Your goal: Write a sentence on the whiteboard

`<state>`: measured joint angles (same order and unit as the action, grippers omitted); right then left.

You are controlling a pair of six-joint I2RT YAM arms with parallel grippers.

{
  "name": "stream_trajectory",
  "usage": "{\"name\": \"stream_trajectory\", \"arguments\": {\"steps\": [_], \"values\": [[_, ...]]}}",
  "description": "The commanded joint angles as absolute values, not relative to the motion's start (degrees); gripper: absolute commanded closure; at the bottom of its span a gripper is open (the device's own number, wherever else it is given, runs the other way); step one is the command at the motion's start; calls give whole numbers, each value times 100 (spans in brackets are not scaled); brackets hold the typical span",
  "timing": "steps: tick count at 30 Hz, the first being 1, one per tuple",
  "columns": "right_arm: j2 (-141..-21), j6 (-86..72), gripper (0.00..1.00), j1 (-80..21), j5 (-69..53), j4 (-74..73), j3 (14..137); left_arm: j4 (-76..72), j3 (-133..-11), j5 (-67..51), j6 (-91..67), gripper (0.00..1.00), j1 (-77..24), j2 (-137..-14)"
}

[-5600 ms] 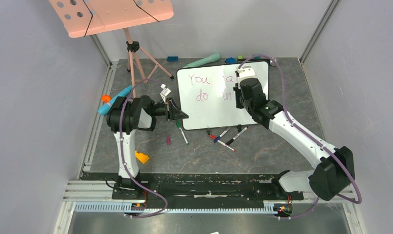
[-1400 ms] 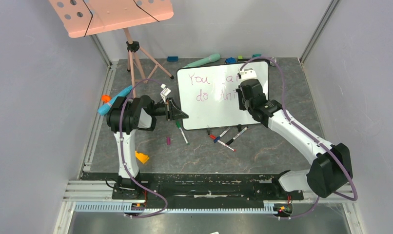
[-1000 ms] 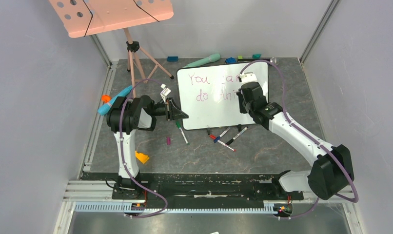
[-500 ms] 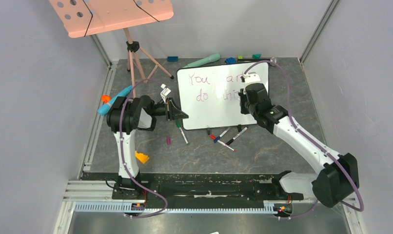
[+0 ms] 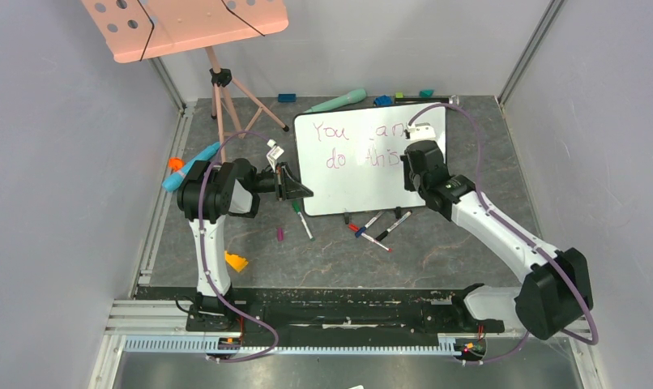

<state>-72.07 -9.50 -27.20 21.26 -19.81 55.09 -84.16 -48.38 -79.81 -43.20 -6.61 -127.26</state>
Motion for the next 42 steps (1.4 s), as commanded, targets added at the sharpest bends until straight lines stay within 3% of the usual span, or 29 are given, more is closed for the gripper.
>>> {"name": "stream_trajectory", "arguments": {"steps": [1, 8, 15, 21, 30, 37, 42], "values": [[-7521, -1063, 100, -2633, 2287, -1866, 5722, -8921, -4917, -7992, -3964, 98, -659, -12823], [-7222, -1109, 100, -2617, 2464, -1973, 5482, -8921, -4935, -7972, -3972, 98, -660, -12831], [-6336, -1155, 100, -2619, 1879, -2073, 5425, -8921, -4938, -8024, -3979, 98, -659, -12830], [-5838, -1104, 100, -2617, 1799, -2170, 5341, -8921, -4889, -7982, -3983, 88, -659, -12754], [-5789, -1036, 100, -2619, 1759, -2200, 5168, -8921, -4793, -7913, -3879, 58, -650, -12636], [-5787, -1001, 100, -2619, 1718, -2195, 5181, -8921, -4732, -7930, -3911, 23, -659, -12471], [-5706, -992, 100, -2617, 1706, -2185, 5203, -8921, -4508, -7809, -3784, 18, -644, -12251]]}}
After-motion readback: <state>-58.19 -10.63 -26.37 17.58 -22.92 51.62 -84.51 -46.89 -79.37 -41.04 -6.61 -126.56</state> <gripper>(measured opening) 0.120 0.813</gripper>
